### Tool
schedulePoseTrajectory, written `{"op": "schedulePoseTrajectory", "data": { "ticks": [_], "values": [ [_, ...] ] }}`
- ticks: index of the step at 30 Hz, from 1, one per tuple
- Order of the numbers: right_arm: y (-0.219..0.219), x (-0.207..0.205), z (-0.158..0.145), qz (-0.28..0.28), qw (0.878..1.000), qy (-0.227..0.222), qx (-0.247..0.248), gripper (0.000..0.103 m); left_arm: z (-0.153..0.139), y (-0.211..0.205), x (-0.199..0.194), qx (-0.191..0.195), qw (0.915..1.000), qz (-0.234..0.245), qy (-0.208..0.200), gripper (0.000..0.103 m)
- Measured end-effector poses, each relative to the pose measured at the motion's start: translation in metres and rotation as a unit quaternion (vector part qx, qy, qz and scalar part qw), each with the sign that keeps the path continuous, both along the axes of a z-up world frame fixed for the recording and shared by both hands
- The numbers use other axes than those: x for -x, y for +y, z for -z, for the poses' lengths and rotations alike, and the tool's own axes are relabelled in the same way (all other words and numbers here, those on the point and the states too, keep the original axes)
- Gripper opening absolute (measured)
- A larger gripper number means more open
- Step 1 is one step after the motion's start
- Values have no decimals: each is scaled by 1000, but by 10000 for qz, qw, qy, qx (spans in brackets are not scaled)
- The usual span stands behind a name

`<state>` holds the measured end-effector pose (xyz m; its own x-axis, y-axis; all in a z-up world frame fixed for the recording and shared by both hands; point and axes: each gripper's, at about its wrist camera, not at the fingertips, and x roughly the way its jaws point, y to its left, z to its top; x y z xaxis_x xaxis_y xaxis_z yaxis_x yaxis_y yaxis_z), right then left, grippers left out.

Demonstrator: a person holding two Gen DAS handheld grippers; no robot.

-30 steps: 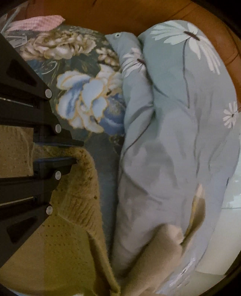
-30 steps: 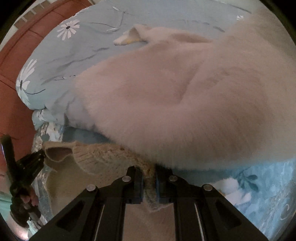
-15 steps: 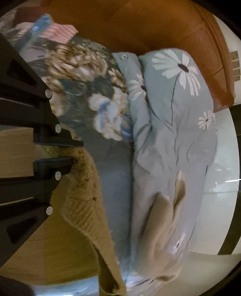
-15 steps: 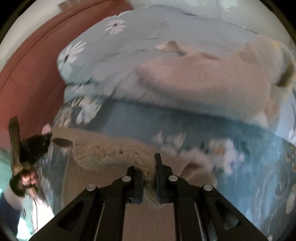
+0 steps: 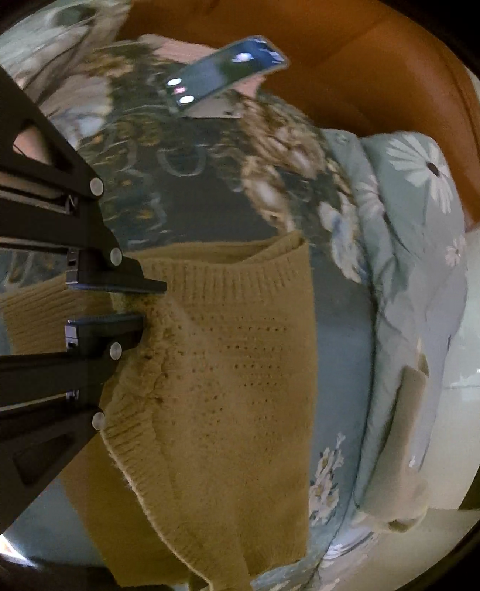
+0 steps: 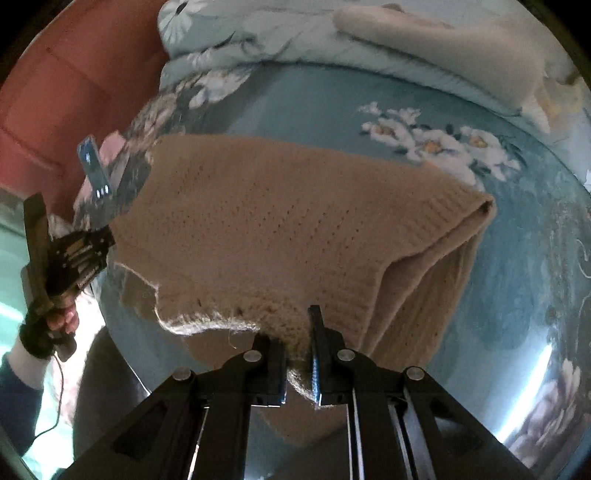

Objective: Fold clothes

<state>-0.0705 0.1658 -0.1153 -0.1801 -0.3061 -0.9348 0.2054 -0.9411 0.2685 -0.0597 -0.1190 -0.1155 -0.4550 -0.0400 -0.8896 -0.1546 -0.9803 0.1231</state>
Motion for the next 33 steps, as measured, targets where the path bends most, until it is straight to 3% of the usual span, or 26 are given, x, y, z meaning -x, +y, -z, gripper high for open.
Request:
{"op": "schedulePoseTrajectory", "data": {
  "ticks": [5,9,18,24,27,28,30,33],
  "values": [
    [-6,-8,19,119,9986,-453,-258,10,22,-7,-15,-170,9990,-269,-312,14],
    [-18,-15,28,81,9968,-562,-555,11,26,-7,-26,-216,9989,-280,-292,14],
    [-43,-29,42,34,9900,-752,-1191,12,32,-28,-51,-723,9954,-516,-370,11],
    [-56,-40,34,84,9866,-694,-1476,16,32,-47,-72,-1277,9884,-661,-488,12],
    [-61,-50,26,95,9857,-722,-1522,30,27,-58,-76,-1895,9769,-782,-605,17],
    [-62,-54,25,90,9851,-771,-1533,31,27,-61,-77,-2111,9718,-828,-653,21],
    [-61,-64,19,140,9849,-767,-1545,31,31,-66,-77,-2524,9600,-928,-785,38],
    [-51,-76,6,486,9868,-598,-1424,32,36,-69,-75,-3082,9419,-1014,-875,40]
  ]
}}
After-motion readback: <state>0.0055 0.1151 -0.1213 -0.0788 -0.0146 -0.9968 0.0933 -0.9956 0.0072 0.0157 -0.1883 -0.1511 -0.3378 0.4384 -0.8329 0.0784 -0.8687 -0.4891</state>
